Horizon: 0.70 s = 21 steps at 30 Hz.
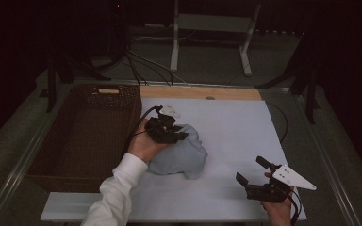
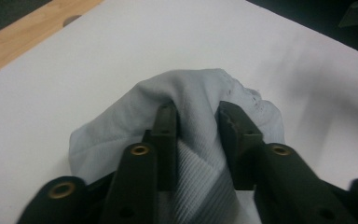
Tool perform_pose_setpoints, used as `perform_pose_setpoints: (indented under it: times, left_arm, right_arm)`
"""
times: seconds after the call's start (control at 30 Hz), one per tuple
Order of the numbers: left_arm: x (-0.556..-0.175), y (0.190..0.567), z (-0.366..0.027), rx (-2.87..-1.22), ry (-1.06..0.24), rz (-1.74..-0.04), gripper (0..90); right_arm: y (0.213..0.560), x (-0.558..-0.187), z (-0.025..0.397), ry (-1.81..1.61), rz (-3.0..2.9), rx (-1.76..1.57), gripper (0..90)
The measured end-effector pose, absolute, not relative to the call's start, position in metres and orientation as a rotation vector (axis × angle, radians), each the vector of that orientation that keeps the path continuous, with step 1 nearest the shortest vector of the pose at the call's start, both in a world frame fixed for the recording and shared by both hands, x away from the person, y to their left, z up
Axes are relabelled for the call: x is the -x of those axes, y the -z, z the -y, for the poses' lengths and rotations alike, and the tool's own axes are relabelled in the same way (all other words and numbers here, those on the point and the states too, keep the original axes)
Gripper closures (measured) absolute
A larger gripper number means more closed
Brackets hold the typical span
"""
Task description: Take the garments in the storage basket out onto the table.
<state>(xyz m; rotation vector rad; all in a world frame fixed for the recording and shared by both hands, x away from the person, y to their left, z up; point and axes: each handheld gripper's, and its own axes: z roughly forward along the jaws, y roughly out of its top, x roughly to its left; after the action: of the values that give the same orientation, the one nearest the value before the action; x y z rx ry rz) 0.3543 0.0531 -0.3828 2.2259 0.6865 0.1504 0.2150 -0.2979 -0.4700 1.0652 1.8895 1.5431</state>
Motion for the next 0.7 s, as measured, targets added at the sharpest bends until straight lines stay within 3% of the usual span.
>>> perform_pose_setpoints:
  times: [0.13,0.17,0.2,0.43,0.53,0.57,0.67,0.7]
  left_arm:
    - [-0.352,0.382,-0.056,-2.166,-0.115,-0.683,58.5]
    - [-0.351,0.382,-0.055,-2.16,-0.118,-0.688,51.7]
    - [-0.35,0.382,-0.055,-2.163,-0.115,-0.689,51.7]
    - [-0.345,0.382,-0.053,-2.132,-0.168,-0.728,21.3]
    - [-0.343,0.384,-0.053,-2.136,-0.181,-0.737,15.3]
    - [-0.343,0.384,-0.052,-2.137,-0.191,-0.735,8.9]
    - [-0.341,0.385,-0.052,-2.136,-0.201,-0.718,5.8]
    - [-0.34,0.385,-0.051,-2.139,-0.216,-0.726,0.1]
  right_arm:
    - [0.47,-0.215,0.298,-1.544,-1.891,-1.066,0.2]
    - [0.47,-0.215,0.298,-1.544,-1.891,-1.068,0.2]
    - [0.47,-0.215,0.298,-1.544,-1.891,-1.068,0.2]
    - [0.47,-0.215,0.297,-1.542,-1.893,-1.067,0.2]
    - [0.47,-0.215,0.297,-1.542,-1.893,-1.068,0.2]
    - [0.47,-0.215,0.297,-1.542,-1.893,-1.069,0.2]
    - [0.47,-0.215,0.297,-1.541,-1.893,-1.067,0.2]
    - [0.47,-0.215,0.297,-1.541,-1.892,-1.067,0.2]
